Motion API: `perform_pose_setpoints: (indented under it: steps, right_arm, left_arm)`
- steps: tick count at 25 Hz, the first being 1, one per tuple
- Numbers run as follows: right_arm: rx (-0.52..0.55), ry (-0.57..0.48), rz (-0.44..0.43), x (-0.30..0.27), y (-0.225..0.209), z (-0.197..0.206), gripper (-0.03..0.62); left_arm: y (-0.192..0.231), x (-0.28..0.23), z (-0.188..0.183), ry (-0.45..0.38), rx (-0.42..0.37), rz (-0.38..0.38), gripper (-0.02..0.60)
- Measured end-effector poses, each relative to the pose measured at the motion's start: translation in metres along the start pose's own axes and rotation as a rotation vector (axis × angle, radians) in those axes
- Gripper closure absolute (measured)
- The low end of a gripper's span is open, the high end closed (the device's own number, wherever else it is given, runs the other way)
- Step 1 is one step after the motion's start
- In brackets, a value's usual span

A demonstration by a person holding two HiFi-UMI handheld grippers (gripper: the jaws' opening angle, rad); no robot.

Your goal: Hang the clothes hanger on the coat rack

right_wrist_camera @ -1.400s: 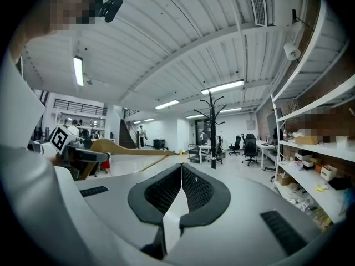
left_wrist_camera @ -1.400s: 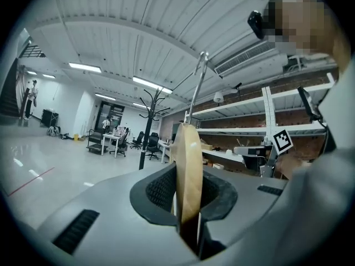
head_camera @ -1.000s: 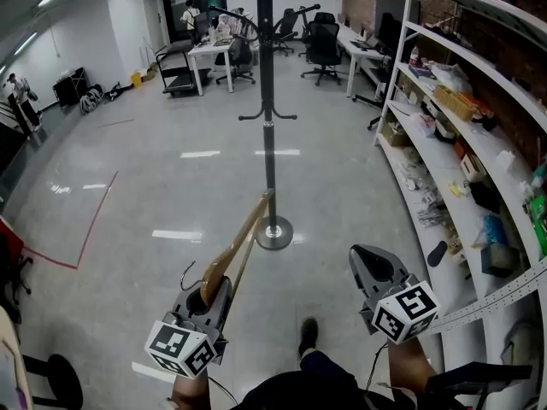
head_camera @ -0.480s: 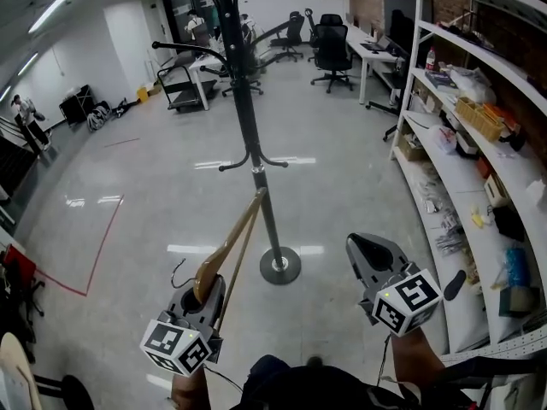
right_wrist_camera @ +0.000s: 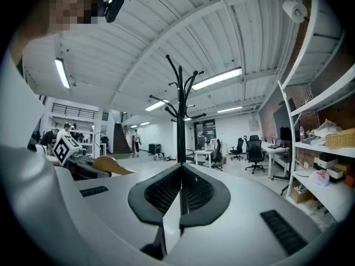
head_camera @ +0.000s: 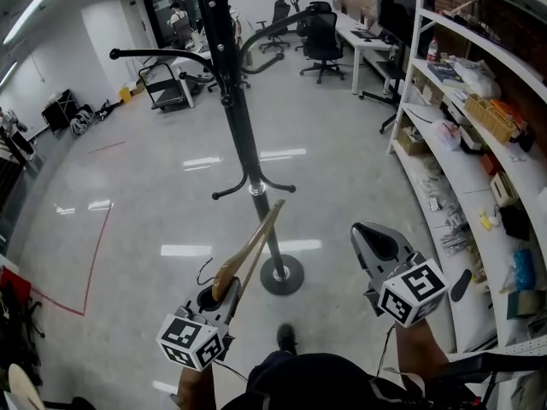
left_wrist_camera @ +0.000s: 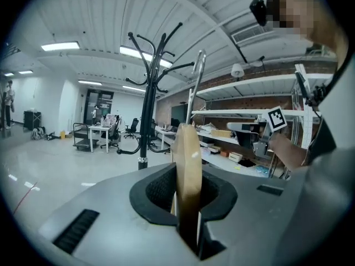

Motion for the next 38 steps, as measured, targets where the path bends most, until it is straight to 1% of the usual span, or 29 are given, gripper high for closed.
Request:
perform_pose_setpoints:
  steps: [3,6,9,11,14,17,19,22,25,28,30,32,35,38]
  right_arm:
    - [0.015,-0.013,0.027,-0.039,-0.015,-0.009,0.586]
    - [0.012,0.002,0.043,-0.060,-0.022,-0.007,0.586]
    - [-0.001,0.022,0.065,-0.072,-0.025,-0.001,0.586]
    - [-0.010,0.032,0.082,-0.080,-0.028,0.002,0.586]
    - [-0.029,0.056,0.103,-0.091,-0.039,0.011,0.586]
    - [-0.045,0.078,0.123,-0.100,-0.044,0.024,0.586]
    - [-0.048,0.086,0.137,-0.104,-0.047,0.028,0.586]
    - [-0.041,0.098,0.159,-0.113,-0.051,0.032,0.586]
    - [-0.034,0.116,0.166,-0.124,-0.054,0.041,0.586]
    - [-0.037,0.130,0.171,-0.132,-0.057,0.047,0.586]
    - [-0.037,0.136,0.172,-0.135,-0.057,0.047,0.586]
    - [-0.037,0.143,0.179,-0.137,-0.058,0.046,0.586]
    - [-0.042,0.153,0.193,-0.138,-0.062,0.046,0.586]
    - [-0.052,0.162,0.212,-0.138,-0.069,0.049,0.586]
  left_arm:
    - [0.033,-0.035,0.006,0.066,-0.026,0.038,0.545]
    - [0.053,-0.059,0.018,0.120,-0.031,0.059,0.545]
    - [0.068,-0.079,0.032,0.172,-0.017,0.081,0.545]
    - [0.076,-0.097,0.038,0.199,-0.021,0.097,0.545]
    - [0.083,-0.135,0.048,0.228,-0.033,0.116,0.545]
    - [0.091,-0.169,0.061,0.257,-0.018,0.134,0.545]
    - [0.094,-0.187,0.067,0.272,-0.010,0.143,0.545]
    - [0.096,-0.213,0.070,0.290,-0.022,0.156,0.545]
    - [0.096,-0.236,0.071,0.290,-0.024,0.184,0.545]
    - [0.094,-0.259,0.066,0.289,-0.045,0.202,0.545]
    - [0.095,-0.270,0.064,0.298,-0.056,0.195,0.545]
    - [0.095,-0.279,0.066,0.305,-0.051,0.191,0.545]
    - [0.093,-0.292,0.067,0.315,-0.036,0.205,0.545]
    - [0.088,-0.305,0.066,0.327,-0.045,0.221,0.545]
Point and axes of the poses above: the fingertips, and each gripper's own axes: x backward along the fingers, y to its left, z out of its underside, the point moved 10 cm from there along x, backward along the fingers, and after that the axes turned 7 degrees about -z, right-handed, at the moved point
